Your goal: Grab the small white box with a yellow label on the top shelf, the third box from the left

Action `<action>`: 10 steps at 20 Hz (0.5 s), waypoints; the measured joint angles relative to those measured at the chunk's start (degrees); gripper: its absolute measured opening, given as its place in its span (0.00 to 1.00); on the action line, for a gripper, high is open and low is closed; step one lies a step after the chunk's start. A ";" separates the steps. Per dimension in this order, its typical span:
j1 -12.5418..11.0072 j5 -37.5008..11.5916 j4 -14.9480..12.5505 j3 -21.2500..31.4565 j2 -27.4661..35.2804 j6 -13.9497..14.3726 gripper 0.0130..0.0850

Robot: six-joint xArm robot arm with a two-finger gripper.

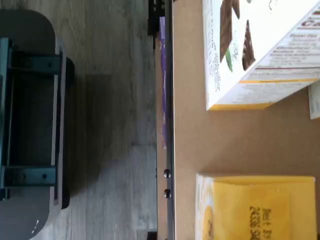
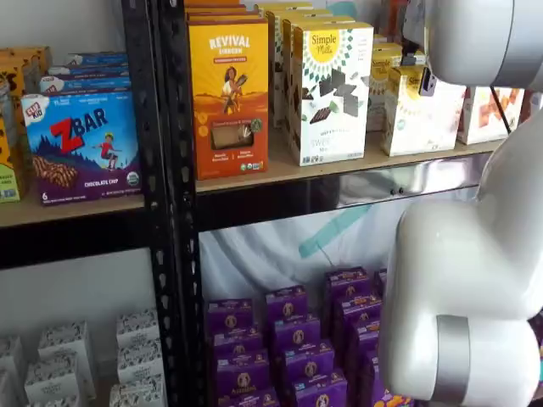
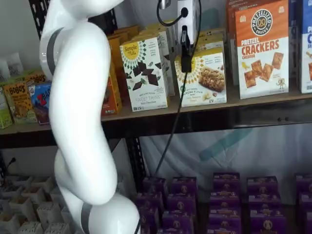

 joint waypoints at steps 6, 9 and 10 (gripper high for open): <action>-0.09 -0.09 0.08 -0.02 -0.03 -0.07 0.72; -0.11 0.15 0.05 -0.29 0.12 -0.07 0.72; -0.09 0.21 0.01 -0.36 0.15 -0.06 0.72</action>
